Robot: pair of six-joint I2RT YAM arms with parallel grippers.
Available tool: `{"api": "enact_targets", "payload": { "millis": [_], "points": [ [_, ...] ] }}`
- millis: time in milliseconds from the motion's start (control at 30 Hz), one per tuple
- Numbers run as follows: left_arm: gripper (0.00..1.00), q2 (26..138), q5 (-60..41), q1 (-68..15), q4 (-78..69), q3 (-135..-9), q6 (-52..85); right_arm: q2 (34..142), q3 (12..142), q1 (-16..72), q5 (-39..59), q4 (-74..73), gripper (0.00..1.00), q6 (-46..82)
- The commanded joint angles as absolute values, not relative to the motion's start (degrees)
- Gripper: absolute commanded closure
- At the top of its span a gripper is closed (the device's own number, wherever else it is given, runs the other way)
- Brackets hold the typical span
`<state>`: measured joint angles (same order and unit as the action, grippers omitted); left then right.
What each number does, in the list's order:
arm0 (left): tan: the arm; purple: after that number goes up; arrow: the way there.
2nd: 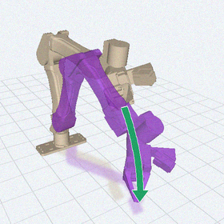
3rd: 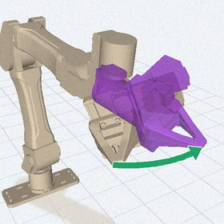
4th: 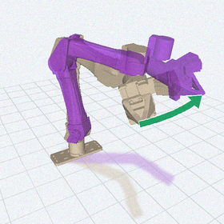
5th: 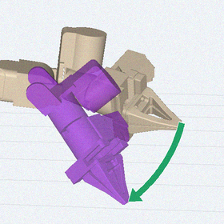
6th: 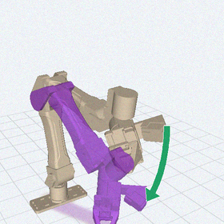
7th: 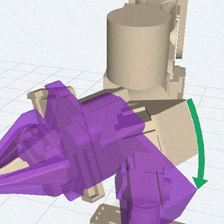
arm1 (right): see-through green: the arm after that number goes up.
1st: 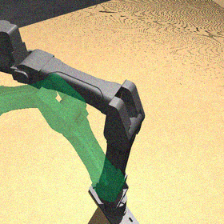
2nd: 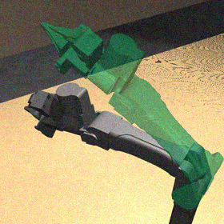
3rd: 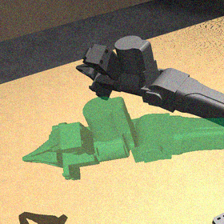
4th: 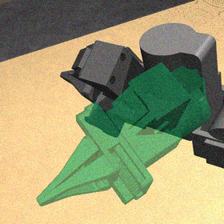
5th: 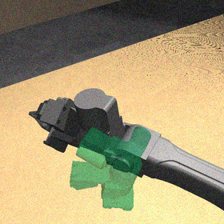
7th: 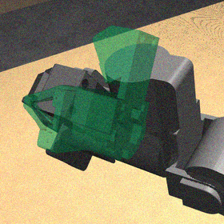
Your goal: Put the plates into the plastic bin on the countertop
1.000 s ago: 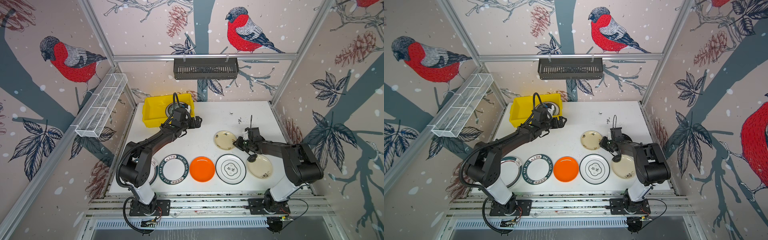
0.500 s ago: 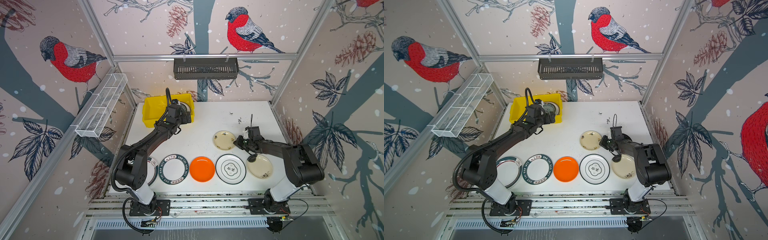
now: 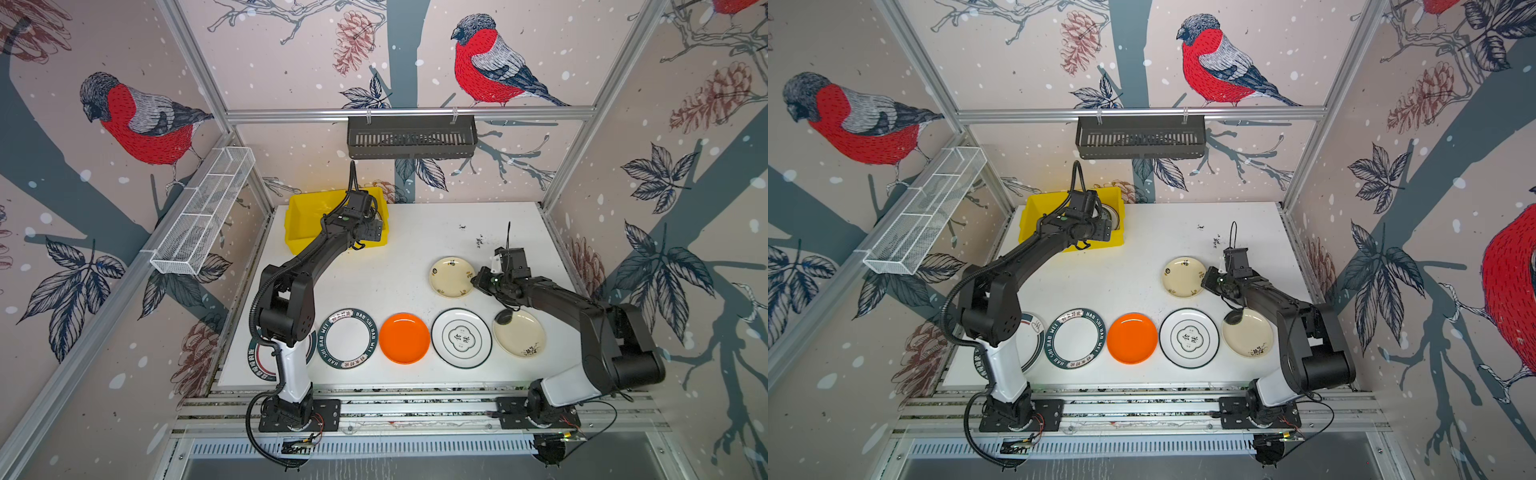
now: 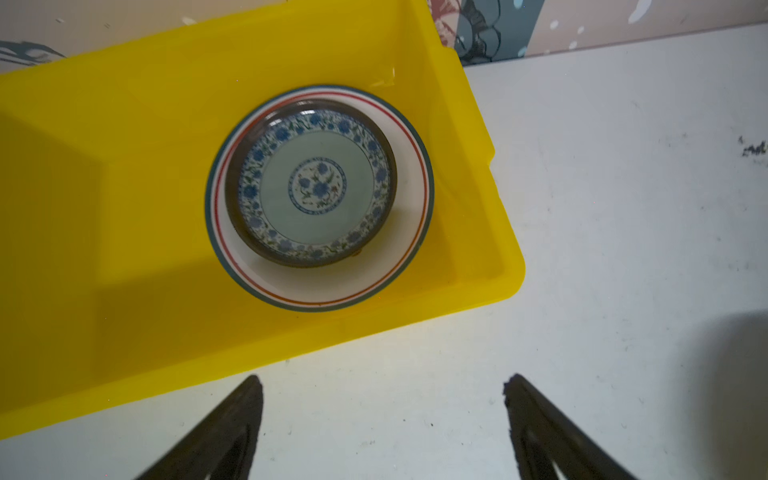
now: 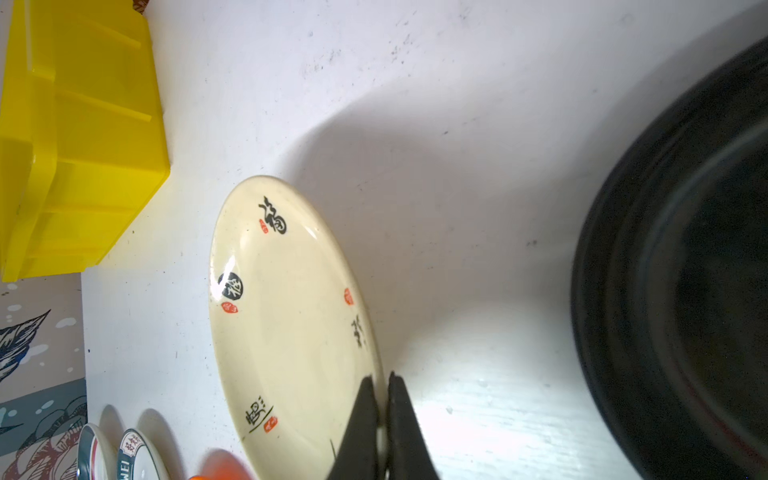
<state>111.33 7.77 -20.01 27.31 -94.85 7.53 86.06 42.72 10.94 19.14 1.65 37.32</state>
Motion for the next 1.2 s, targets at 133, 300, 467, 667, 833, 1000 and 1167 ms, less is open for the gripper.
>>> {"api": "enact_targets", "payload": {
  "millis": [133, 300, 467, 667, 833, 1000, 1167],
  "points": [
    [0.15, 115.95, -4.30, -19.95, 31.55, -99.87, 7.08, 79.99, 40.99, 10.91, 19.31, 3.26, 0.96, 36.83],
    [0.19, 119.81, -5.74, -20.00, 32.16, -102.48, 6.89, 76.40, 40.26, 10.39, 18.55, 4.78, 0.95, 36.08],
    [0.23, 121.24, -4.58, -20.09, 30.65, -102.58, 6.80, 73.81, 39.27, 10.03, 18.72, 5.68, 0.95, 36.38],
    [0.28, 122.43, -2.70, -20.90, 31.37, -104.14, 5.53, 70.41, 38.41, 9.76, 18.38, 6.37, 0.95, 36.83],
    [0.30, 120.26, 2.84, -23.35, 31.11, -103.76, 2.47, 69.96, 38.50, 9.57, 18.49, 6.65, 0.95, 36.91],
    [0.30, 118.17, 7.16, -23.64, 27.92, -101.12, -0.08, 69.37, 38.24, 9.58, 18.37, 6.60, 0.95, 37.09],
    [0.31, 120.06, 7.19, -22.66, 25.70, -101.61, -4.72, 68.47, 38.14, 9.48, 18.20, 7.15, 0.95, 36.92]
  ]
}}
